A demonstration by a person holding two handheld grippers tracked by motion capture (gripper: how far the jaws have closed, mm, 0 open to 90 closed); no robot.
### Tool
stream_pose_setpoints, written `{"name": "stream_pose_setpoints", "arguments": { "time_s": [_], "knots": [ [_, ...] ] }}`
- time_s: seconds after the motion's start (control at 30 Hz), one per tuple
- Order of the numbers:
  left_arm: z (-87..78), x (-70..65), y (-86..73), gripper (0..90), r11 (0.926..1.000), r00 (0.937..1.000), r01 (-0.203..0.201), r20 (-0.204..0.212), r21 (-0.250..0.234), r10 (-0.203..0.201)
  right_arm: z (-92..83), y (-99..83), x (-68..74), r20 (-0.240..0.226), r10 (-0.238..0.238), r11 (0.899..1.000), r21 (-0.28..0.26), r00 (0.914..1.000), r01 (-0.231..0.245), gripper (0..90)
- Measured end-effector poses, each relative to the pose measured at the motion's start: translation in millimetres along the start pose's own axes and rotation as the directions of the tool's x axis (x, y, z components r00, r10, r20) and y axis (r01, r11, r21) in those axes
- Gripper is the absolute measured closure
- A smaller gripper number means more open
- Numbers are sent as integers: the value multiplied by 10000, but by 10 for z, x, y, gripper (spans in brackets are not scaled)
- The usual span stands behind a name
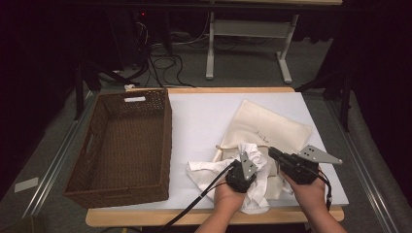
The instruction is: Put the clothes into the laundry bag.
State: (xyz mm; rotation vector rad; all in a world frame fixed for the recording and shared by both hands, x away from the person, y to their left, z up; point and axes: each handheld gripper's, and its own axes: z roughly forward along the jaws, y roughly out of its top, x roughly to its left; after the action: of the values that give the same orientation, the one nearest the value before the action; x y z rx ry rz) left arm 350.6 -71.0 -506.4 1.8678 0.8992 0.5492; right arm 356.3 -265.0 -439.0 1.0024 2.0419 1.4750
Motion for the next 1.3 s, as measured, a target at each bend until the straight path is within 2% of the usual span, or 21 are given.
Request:
{"name": "stream_pose_setpoints", "arguments": {
  "time_s": [0.07, 0.13, 0.27, 0.43, 0.5, 0.53, 0.6, 0.63, 0.73, 0.8, 1.0, 1.07, 1.13, 1.17, 1.2, 1.23, 1.27, 1.3],
  "knots": [
    [26, 13, -1, 823, 9995, 9999, 67, 121, 304, -71, -17, 15, 12, 16, -67, 9999, -76, 10000, 67, 884],
    [40, 23, 0, 819, 9991, 9997, 213, 101, 367, -217, -48, 37, 21, 9, -85, 9997, -236, 10000, 86, 884],
    [64, 28, 6, 817, 9977, 9998, 187, 74, 649, -192, -106, 66, 37, -28, -86, 9990, -442, 10000, 85, 884],
    [76, 45, 4, 814, 9968, 9993, 365, 67, 716, -371, -167, 116, 25, -77, -57, 9976, -691, 10000, 51, 884],
    [58, 54, 0, 798, 9978, 9990, 389, 197, 541, -400, -157, 94, 20, -62, -81, 9981, -609, 9999, 77, 884],
    [35, 61, -3, 769, 9986, 9984, 442, 338, 292, -452, -148, 76, 18, -35, -158, 9985, -527, 9999, 155, 884],
    [-43, 63, 1, 663, 9986, 9980, 451, 467, -293, -437, -132, 50, -2, -70, -81, 9990, -438, 9999, 78, 884],
    [-72, 56, 5, 604, 9982, 9982, 420, 444, -426, -401, -132, 45, -7, -31, -63, 9992, -407, 10000, 61, 884],
    [-191, 15, 31, 465, 9960, 9995, 192, 271, -869, -169, -129, 30, -9, -36, -63, 9994, -346, 10000, 62, 883],
    [-277, 5, 44, 402, 9937, 9999, 127, 81, -1112, -119, -125, 24, -1, -27, -101, 9994, -328, 9999, 100, 883],
    [-550, 44, -1, 287, 9873, 9995, 269, -120, -1568, -291, -128, 14, 8, -13, -147, 9995, -293, 9999, 146, 883],
    [-609, 71, -33, 219, 9862, 9985, 305, -406, -1629, -376, -133, 11, 1, -38, -135, 9995, -287, 9999, 134, 883],
    [-627, 137, -52, 173, 9849, 9961, 509, -621, -1655, -619, -133, 7, 6, -6, -89, 9996, -281, 10000, 89, 883],
    [-596, 188, -49, 169, 9861, 9949, 785, -511, -1463, -868, -129, 5, 7, -11, -128, 9996, -268, 9999, 128, 883],
    [-519, 261, -39, 170, 9851, 9894, 1418, -175, -976, -1441, -122, 3, 12, -7, -155, 9995, -257, 9999, 155, 883],
    [-467, 300, -38, 204, 9813, 9840, 1777, 42, -746, -1779, -114, 3, 20, -7, -179, 9996, -233, 9998, 179, 883],
    [-401, 338, -36, 281, 9775, 9787, 2044, 328, -519, -2029, -109, 1, 22, -21, -223, 9995, -240, 9997, 222, 883],
    [-340, 350, -31, 382, 9768, 9769, 2101, 482, -409, -2081, -106, 0, 26, -44, -213, 9995, -213, 9998, 212, 883]
  ]
}}
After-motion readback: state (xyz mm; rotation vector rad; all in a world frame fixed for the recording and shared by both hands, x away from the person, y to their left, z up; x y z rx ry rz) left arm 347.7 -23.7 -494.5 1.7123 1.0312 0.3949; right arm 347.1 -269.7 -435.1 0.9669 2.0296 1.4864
